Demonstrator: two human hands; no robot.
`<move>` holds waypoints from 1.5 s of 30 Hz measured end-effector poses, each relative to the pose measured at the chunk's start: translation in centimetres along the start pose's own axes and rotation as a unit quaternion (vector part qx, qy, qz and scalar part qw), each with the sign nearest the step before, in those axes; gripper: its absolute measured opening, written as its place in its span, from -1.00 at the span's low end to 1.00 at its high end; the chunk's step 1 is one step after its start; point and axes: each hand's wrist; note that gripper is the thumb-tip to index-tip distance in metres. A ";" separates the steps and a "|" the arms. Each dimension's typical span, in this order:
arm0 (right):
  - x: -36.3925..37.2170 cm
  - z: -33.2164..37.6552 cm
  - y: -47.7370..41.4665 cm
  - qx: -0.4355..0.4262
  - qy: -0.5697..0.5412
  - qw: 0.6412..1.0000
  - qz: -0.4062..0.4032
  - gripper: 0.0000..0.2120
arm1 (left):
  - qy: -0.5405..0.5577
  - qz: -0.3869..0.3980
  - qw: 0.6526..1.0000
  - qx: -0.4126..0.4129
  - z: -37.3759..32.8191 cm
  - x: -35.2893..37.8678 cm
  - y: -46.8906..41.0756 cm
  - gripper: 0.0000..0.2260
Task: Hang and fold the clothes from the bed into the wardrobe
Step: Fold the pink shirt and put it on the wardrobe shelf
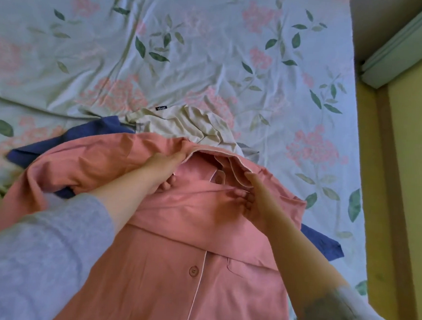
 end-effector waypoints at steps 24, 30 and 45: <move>10.7 0.8 0.5 -0.162 0.108 0.975 0.102 -0.83 | -0.018 -0.133 0.969 0.206 5.9 -8.8 -0.5 -0.93; 19.1 -1.9 1.4 -0.149 0.160 0.964 0.152 -0.83 | -0.084 -0.253 0.942 0.204 11.6 -16.2 0.3 -0.89; 33.1 -6.7 -1.4 -0.283 0.492 0.804 0.176 -0.85 | -0.172 -0.220 0.958 0.067 20.6 -26.1 0.4 -0.82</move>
Point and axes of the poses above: each hand's wrist, its own y-axis away from the middle knuckle, its own x-axis out of the palm, z = x × y, and after that the axes turned 1 degree about x, right-handed
